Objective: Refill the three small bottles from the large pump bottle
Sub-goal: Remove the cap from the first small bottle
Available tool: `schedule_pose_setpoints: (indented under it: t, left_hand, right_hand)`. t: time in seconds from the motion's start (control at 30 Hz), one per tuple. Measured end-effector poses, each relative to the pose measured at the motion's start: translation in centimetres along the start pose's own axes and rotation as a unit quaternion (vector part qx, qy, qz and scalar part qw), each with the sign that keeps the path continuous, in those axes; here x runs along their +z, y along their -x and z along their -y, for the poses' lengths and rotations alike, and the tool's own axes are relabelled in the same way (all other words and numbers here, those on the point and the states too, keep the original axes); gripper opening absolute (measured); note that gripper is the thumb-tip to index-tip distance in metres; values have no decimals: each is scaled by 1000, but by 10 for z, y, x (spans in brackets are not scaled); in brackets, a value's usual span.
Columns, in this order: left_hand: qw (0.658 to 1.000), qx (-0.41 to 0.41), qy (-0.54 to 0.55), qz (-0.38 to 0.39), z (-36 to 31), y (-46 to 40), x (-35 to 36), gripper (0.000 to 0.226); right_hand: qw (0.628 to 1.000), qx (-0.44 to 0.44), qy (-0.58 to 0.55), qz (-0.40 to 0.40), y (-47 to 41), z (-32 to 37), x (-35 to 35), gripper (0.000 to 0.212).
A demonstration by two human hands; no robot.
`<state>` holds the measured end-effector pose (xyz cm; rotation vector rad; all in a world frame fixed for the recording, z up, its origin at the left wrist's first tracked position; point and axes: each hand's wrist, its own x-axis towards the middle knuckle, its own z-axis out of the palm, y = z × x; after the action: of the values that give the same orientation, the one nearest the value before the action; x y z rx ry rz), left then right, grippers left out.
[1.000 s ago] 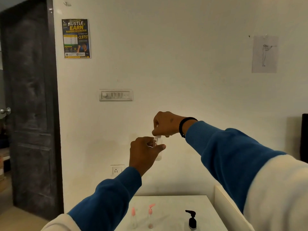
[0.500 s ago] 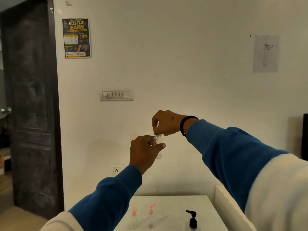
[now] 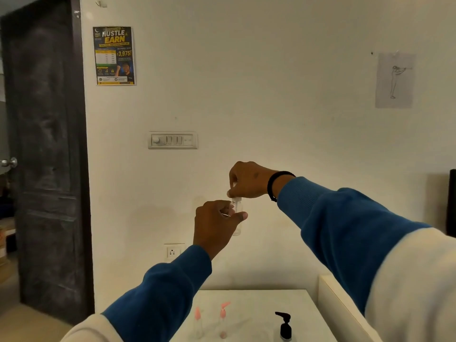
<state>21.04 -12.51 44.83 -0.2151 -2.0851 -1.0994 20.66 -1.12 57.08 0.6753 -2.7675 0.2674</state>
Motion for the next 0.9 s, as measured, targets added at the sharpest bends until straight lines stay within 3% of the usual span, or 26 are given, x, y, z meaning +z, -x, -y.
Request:
schedule_pose_setpoints:
  t: [0.07, 0.23, 0.37, 0.53, 0.73, 0.9]
  left_hand:
    - [1000, 3, -3, -4, 2, 0, 1, 29]
    - [1000, -6, 3, -12, 3, 0, 2, 27]
    - [1000, -4, 12, -11, 2, 0, 4, 26]
    - [1000, -9, -1, -8, 4, 1, 5, 29]
    - [1000, -11, 16, -18, 5, 1, 4, 28]
    - [1000, -3, 10, -9, 3, 2, 3, 30]
  right_hand:
    - [1000, -8, -8, 21, 2, 3, -3, 21]
    - [999, 10, -30, -7, 4, 8, -3, 42]
    - [1000, 11, -8, -26, 3, 5, -2, 37]
    - [1000, -1, -8, 26, 5, 6, -6, 17]
    - [1000, 13, -7, -7, 5, 6, -3, 41]
    - [1000, 15, -3, 3, 3, -1, -1, 30]
